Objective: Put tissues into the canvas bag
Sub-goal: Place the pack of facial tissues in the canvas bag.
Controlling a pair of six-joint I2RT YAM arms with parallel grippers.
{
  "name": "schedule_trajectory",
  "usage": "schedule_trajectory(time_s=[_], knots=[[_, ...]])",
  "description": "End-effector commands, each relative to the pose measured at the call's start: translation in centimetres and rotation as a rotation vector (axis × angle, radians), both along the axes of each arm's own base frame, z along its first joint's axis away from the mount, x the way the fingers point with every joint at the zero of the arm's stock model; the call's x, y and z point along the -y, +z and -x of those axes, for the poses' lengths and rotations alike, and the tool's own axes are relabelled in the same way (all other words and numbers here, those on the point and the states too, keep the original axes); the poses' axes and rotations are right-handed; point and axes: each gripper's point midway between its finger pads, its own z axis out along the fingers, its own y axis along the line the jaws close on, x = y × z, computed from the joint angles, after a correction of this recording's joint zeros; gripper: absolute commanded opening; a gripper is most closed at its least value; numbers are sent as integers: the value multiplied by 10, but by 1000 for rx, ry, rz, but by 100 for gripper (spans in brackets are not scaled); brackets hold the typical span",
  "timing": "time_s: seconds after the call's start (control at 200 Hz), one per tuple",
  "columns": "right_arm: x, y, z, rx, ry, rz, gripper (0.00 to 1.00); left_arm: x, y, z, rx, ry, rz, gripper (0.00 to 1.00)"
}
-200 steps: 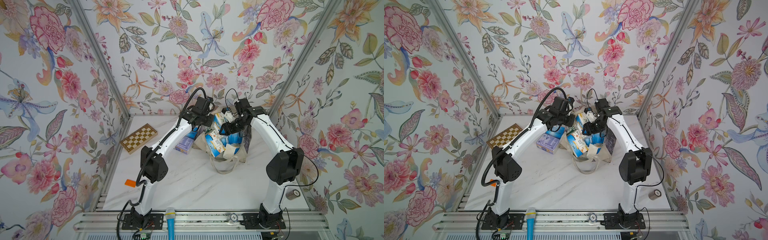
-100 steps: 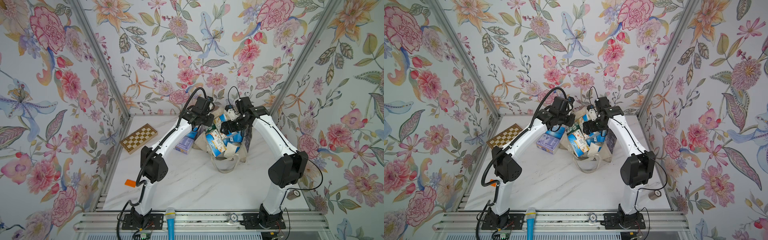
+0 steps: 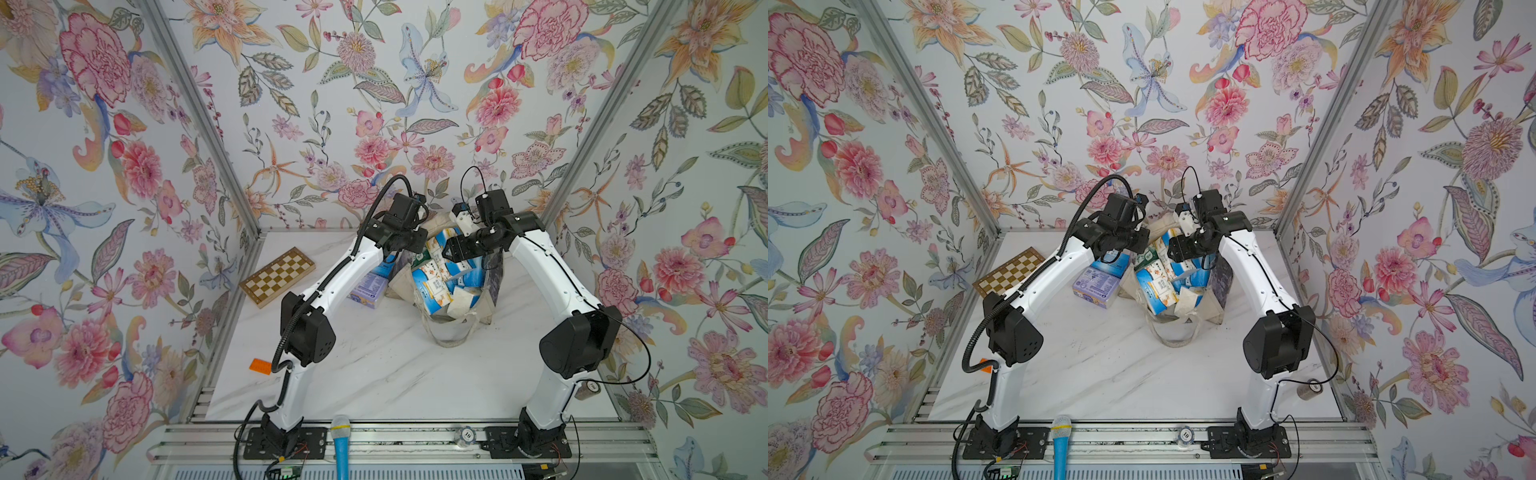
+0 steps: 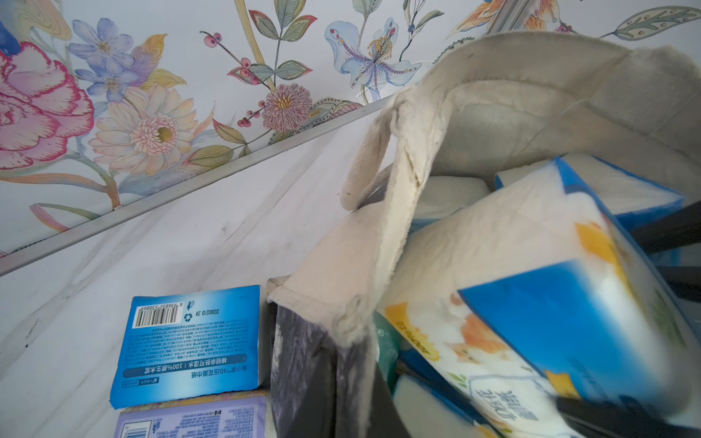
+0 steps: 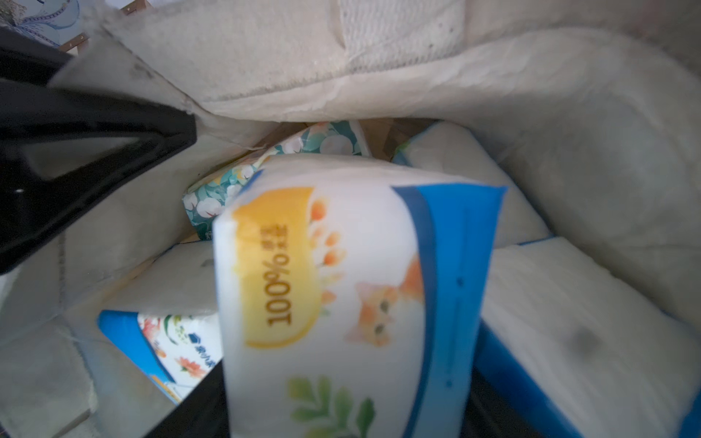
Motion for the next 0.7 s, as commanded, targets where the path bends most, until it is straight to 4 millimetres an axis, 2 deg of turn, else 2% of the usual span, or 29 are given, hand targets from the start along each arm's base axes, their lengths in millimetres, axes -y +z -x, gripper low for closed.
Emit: schedule_trajectory(time_s=[0.0, 0.085, 0.245, 0.335, 0.491, 0.606, 0.691], knots=[[-14, -10, 8, -57, 48, -67, 72, -18, 10, -2, -1, 27, 6, 13], [-16, -15, 6, -68, 52, -69, 71, -19, 10, -2, -2, 27, 10, 13], [-19, -10, -1, 0, 53, -11, 51, -20, 10, -3, -2, 31, 11, 13], [-29, -3, -2, 73, 92, 45, 51, -21, 11, -3, -1, 31, 16, 13], [-54, 6, 7, -10, 159, -154, 51, -20, 11, -3, -3, 28, 21, 13], [-56, 7, 8, -22, 160, -182, 50, -22, 14, -3, 2, 29, 21, 14], [-51, 11, 3, 47, 150, -115, 50, -23, 14, -3, 2, 30, 21, 14]])
